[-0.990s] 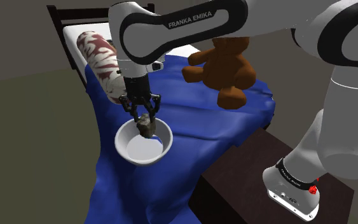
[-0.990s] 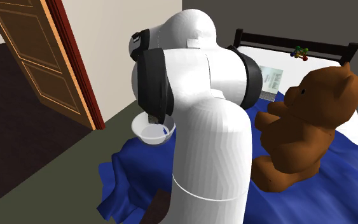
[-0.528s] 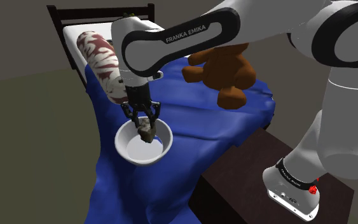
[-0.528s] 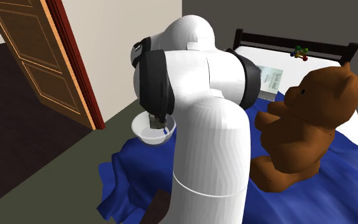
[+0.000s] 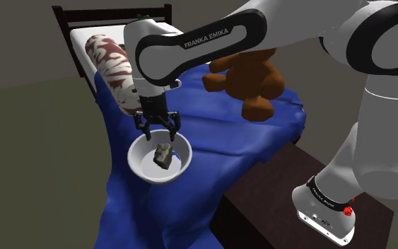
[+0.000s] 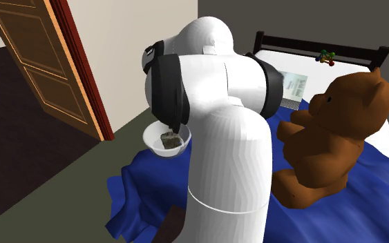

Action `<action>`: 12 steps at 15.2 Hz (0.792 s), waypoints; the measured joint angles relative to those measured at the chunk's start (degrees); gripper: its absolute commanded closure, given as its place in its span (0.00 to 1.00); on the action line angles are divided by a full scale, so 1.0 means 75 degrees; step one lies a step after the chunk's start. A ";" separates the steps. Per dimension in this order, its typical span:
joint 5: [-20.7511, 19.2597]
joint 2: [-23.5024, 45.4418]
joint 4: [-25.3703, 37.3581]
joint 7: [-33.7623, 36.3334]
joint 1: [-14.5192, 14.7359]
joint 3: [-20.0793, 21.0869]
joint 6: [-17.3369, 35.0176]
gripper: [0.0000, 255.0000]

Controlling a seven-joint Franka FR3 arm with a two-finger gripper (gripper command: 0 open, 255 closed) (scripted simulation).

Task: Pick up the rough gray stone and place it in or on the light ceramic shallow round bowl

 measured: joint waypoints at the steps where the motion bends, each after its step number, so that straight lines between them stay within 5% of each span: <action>1: 0.0000 0.0000 0.0000 0.0000 0.0000 0.0000 0.0000 0.00; 12: -0.0027 0.0010 0.0963 0.0027 -0.0044 -0.0020 -0.0957 0.00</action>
